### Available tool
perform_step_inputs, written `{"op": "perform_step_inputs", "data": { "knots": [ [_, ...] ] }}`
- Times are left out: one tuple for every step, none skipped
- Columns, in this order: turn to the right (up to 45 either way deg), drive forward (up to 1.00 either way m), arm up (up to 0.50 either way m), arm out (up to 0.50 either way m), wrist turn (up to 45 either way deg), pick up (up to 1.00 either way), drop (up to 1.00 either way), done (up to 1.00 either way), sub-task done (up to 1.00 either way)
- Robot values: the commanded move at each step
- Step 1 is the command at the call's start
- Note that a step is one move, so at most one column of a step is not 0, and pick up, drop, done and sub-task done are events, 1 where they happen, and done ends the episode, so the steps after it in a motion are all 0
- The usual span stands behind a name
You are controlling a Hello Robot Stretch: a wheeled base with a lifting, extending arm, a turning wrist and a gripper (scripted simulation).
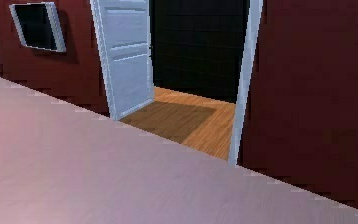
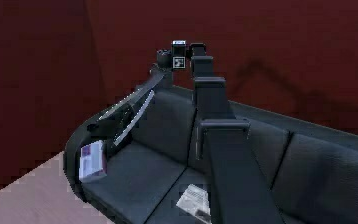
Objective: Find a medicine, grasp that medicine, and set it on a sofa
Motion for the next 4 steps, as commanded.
{"op": "perform_step_inputs", "data": {
  "knots": [
    [0.0, 0.0, 0.0, 0.0, 45.0, 0.0, 0.0, 0.0, 0.0],
    [0.0, 0.0, 0.0, 0.0, 45.0, 0.0, 0.0, 0.0, 0.0],
    [0.0, 0.0, 0.0, 0.0, 45.0, 0.0, 0.0, 0.0, 0.0],
    [0.0, 0.0, 0.0, 0.0, 30.0, 0.0, 0.0, 0.0, 0.0]
  ]
}}
